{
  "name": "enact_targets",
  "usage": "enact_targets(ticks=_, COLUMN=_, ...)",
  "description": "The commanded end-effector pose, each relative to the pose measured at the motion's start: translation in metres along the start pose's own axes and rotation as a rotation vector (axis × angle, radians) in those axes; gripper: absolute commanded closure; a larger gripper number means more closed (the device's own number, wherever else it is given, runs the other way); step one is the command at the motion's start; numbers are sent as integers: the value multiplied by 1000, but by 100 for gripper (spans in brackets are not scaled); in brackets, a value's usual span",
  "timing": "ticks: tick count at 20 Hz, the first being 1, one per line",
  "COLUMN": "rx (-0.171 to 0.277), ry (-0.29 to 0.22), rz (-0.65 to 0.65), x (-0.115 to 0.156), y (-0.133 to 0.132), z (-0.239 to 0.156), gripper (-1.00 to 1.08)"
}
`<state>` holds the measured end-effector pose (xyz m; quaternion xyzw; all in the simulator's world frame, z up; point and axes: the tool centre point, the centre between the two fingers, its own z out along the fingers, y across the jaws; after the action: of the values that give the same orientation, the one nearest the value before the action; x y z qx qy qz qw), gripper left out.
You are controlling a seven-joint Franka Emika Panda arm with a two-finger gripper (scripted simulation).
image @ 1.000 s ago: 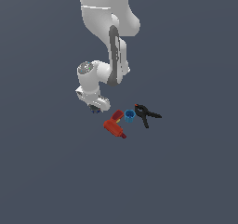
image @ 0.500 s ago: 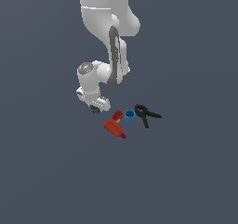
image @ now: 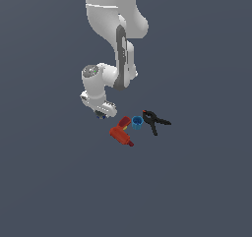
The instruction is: Pick up a designated object from a clutter of objects.
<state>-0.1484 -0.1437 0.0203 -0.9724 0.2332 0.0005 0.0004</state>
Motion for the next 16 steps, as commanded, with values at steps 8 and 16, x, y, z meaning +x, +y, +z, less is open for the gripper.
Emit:
enact_targets(ticks=8, rx=2, ry=1, rz=1, x=-1, y=-4, z=-37, gripper=108)
enact_targets(ticks=16, rx=-1, ry=1, rz=2, x=-2, y=-9, z=-94, gripper=108)
